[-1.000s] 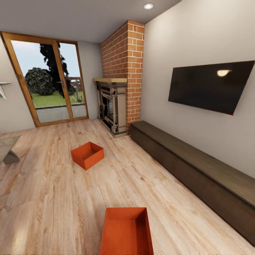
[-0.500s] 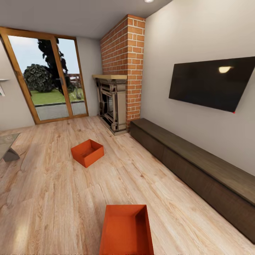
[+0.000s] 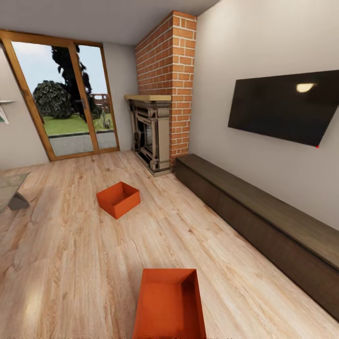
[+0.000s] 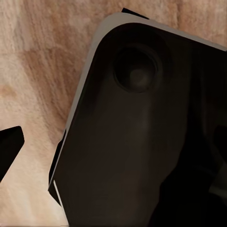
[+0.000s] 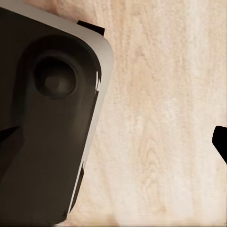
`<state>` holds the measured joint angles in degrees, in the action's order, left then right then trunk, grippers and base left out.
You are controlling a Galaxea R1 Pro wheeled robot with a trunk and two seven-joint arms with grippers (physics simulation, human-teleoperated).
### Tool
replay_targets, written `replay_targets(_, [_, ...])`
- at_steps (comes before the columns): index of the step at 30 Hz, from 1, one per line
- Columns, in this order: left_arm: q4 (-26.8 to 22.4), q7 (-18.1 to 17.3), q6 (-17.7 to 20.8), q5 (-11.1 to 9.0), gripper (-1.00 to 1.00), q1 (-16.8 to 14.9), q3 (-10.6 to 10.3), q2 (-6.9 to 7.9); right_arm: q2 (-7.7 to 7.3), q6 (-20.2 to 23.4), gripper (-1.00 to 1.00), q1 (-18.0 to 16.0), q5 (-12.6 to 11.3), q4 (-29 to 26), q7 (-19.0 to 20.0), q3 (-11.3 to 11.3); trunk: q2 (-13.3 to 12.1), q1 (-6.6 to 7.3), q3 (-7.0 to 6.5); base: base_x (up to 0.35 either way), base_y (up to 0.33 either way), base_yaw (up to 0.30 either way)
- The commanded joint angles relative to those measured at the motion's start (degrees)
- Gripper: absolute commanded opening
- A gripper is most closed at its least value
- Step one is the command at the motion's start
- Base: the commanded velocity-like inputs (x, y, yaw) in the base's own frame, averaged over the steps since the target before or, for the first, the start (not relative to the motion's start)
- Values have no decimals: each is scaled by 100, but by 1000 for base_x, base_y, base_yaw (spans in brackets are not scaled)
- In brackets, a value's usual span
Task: Move the two storage containers from the living room to the garage. In the garage, place one container on the floor and stack the other container on top of it (either order is fine).
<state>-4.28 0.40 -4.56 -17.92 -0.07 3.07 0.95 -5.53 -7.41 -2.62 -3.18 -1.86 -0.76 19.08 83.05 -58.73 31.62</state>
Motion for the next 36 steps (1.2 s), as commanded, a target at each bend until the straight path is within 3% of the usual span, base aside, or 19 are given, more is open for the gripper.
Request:
replay_targets(1, [-3, 4, -9, -1, 100, -1, 28, -1, -1, 4, 100, -2, -33, 2, -11, 43, 3, 0, 14, 0, 0, 66])
replay_targets(36, [-3, 4, -9, -1, 100, -2, 36, -4, -9, 37, 100, -2, -18, 11, -12, 52, 3, 0, 336, 0, 0, 30])
